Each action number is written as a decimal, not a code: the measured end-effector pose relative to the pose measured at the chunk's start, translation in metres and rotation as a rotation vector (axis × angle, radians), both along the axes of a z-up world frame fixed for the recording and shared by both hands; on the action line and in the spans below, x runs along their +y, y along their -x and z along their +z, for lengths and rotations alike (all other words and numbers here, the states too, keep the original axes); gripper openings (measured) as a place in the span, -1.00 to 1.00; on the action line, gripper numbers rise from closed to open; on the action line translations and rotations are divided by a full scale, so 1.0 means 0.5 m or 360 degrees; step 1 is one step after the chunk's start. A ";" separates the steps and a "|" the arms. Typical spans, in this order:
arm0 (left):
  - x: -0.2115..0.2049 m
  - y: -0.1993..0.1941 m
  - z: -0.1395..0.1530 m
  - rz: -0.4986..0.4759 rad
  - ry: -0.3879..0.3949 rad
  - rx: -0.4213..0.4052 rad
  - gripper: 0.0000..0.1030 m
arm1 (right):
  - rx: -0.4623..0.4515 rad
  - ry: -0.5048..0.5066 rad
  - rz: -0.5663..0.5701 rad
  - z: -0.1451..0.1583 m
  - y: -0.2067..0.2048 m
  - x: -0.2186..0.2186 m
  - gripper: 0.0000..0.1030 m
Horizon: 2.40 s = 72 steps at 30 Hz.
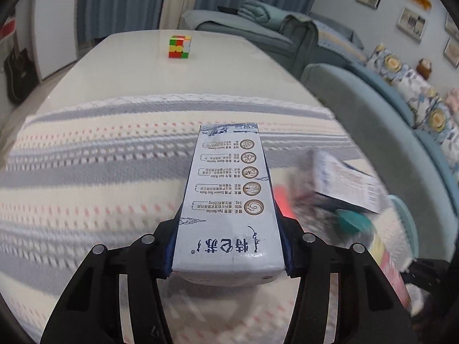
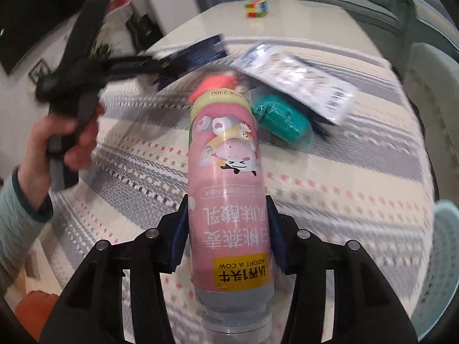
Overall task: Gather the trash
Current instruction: 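Carry carton and pink bottle over the blue basket and release both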
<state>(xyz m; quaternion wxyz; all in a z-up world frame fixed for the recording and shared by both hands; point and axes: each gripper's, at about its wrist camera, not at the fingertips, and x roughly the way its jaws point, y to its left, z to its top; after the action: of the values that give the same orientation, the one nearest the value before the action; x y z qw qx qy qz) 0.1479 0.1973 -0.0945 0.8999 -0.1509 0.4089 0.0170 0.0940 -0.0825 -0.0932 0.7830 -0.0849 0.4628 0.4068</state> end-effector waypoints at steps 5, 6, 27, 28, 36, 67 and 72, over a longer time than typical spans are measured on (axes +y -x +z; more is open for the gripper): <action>-0.048 0.077 0.028 -0.0020 0.0167 -0.0105 0.00 | -0.0037 -0.0092 -0.0132 0.053 0.015 -0.092 -0.11; -0.065 0.090 0.042 -0.0042 0.0191 -0.0135 0.00 | -0.0046 -0.0112 -0.0165 0.067 0.018 -0.112 -0.11; -0.562 0.102 0.268 -0.0685 0.0205 -0.0328 0.00 | -0.0166 -0.0208 -0.1044 0.202 0.011 -0.567 -0.11; -0.586 0.089 0.264 -0.0707 0.0211 -0.0317 0.00 | -0.0172 -0.0175 -0.1090 0.197 0.003 -0.585 -0.11; -0.722 -0.017 0.163 -0.0814 0.0138 -0.0151 0.00 | -0.0063 -0.0086 -0.1344 0.112 -0.063 -0.675 -0.11; -0.631 0.026 0.125 -0.0825 0.0173 -0.0161 0.24 | -0.0185 -0.0003 -0.1231 0.077 -0.027 -0.565 0.05; -0.510 0.082 0.162 -0.0639 0.0164 -0.0268 0.32 | -0.0302 -0.0057 -0.1062 0.130 0.001 -0.468 0.05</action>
<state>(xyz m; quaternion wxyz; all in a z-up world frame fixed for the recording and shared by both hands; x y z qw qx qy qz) 0.1071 -0.0577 -0.0135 0.9072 -0.1130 0.3546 -0.1960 0.0934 -0.3163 -0.0281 0.9138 0.0476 0.3829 0.1266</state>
